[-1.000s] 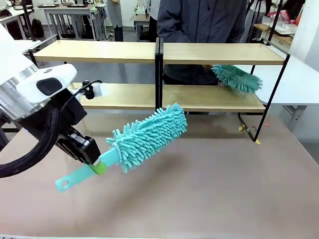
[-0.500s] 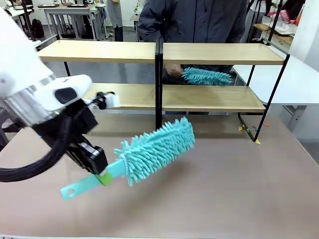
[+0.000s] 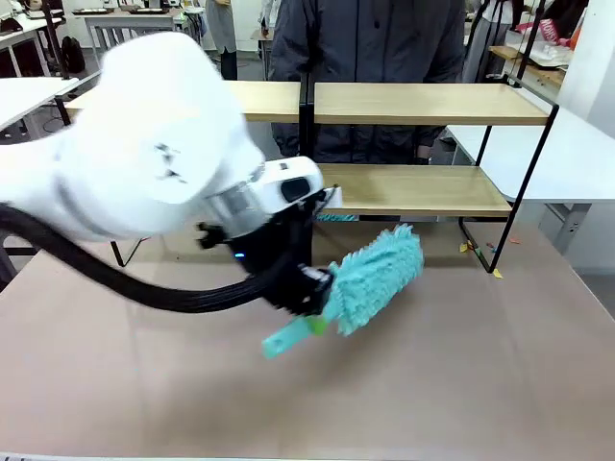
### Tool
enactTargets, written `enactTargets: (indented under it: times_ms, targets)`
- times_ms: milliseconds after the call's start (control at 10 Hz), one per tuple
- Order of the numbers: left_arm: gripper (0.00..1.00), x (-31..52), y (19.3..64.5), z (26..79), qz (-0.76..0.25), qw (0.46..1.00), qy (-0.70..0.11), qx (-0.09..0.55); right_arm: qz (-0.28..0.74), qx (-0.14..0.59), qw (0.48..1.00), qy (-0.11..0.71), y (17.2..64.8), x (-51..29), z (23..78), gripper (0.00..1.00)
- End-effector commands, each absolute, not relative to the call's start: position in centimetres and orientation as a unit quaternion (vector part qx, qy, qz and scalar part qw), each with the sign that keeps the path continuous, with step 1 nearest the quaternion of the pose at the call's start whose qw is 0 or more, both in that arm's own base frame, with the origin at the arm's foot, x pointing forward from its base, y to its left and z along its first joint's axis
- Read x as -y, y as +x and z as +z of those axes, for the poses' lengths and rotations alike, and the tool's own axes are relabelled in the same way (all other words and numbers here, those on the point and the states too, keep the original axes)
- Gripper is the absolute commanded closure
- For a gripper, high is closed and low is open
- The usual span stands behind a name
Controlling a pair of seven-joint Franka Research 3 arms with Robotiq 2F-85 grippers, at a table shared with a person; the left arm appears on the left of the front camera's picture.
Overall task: Clean the shelves.
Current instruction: Clean another randomly selected level of the Shelf with the Duster.
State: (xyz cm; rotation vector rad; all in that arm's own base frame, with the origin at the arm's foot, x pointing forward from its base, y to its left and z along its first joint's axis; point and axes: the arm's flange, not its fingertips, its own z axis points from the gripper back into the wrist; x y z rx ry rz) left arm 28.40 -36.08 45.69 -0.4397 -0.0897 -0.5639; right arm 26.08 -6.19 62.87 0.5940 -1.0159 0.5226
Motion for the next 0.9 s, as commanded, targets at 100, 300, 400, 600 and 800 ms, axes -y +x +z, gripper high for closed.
enactTargets:
  times_ms: [100,300,400,600,800]
  targets:
    - [0.87,42.9,30.9,43.1,-0.249,0.953,-0.161,0.055,0.244,0.473,0.800,0.278,26.1,6.1,62.8,0.00]
    - [0.87,45.7,33.2,42.4,-0.220,0.960,-0.159,0.071,0.244,0.473,0.800,0.278,26.1,6.1,62.8,0.00]
    - [0.87,47.1,34.7,42.2,-0.192,0.962,-0.167,0.098,0.244,0.473,0.800,0.278,26.1,6.1,62.8,0.00]
    - [0.87,49.5,36.6,41.4,-0.191,0.962,-0.167,0.098,0.244,0.473,0.800,0.278,26.1,6.1,62.8,0.00]
    - [0.87,52.8,38.0,40.3,-0.191,0.968,-0.141,0.085,0.244,0.473,0.800,0.278,26.1,6.1,62.8,0.00]
